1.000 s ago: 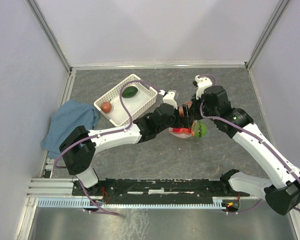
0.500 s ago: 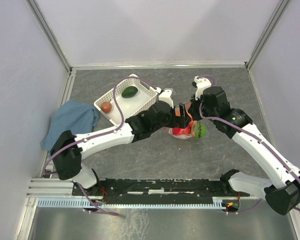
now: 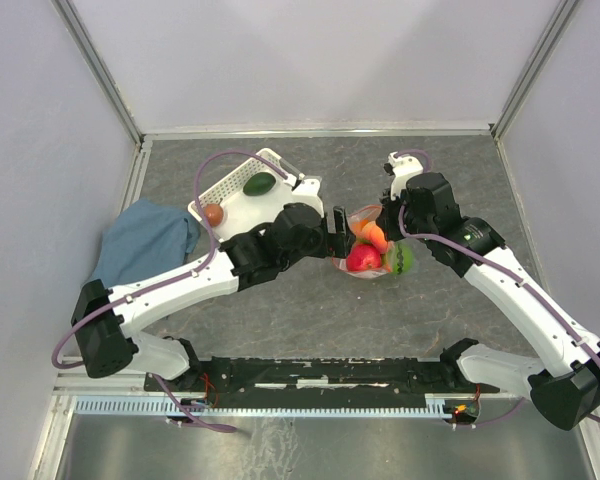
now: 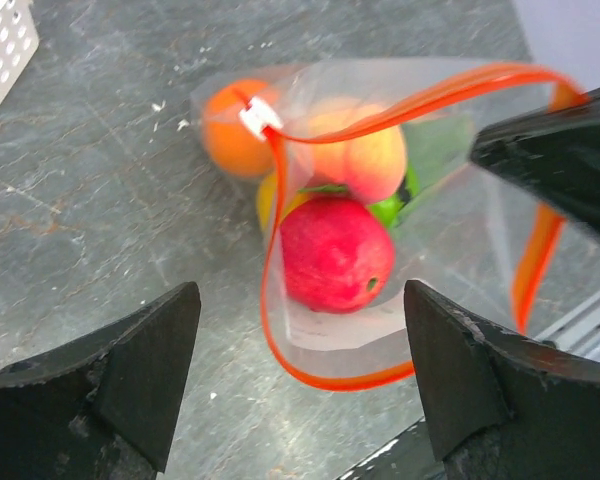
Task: Place the food in the zip-top bag and seal the zipper
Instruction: Place the fake fruit in the zipper food storage bag.
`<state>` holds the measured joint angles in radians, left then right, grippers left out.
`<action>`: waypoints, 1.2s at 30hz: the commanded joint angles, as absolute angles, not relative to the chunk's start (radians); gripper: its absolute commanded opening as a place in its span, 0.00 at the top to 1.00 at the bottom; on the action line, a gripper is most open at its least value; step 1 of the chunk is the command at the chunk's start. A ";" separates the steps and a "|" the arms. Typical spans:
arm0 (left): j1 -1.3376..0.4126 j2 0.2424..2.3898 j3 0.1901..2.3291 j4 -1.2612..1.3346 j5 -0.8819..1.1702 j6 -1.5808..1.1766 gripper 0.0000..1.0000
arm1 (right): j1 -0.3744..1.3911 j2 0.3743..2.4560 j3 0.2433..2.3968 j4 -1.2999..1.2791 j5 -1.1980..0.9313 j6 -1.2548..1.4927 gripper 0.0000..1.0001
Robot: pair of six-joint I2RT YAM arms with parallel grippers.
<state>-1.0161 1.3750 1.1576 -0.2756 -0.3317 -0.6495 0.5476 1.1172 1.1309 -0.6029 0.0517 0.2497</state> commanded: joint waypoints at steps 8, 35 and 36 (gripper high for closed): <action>-1.009 1.512 1.183 -0.289 -0.310 -0.671 0.55 | 0.550 1.100 1.139 -0.578 0.071 0.255 0.98; -0.974 1.528 1.365 -0.461 -0.295 -0.579 0.97 | 0.550 1.240 1.189 -0.662 0.134 0.206 0.98; -0.969 1.525 1.373 -0.465 -0.294 -0.576 0.97 | 0.551 1.243 1.198 -0.661 0.128 0.204 0.98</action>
<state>-0.9913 1.5211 1.3396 -0.4408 -0.2867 -0.6086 0.5488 1.2392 1.1431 -0.6865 0.1490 0.2184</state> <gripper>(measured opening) 0.043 0.022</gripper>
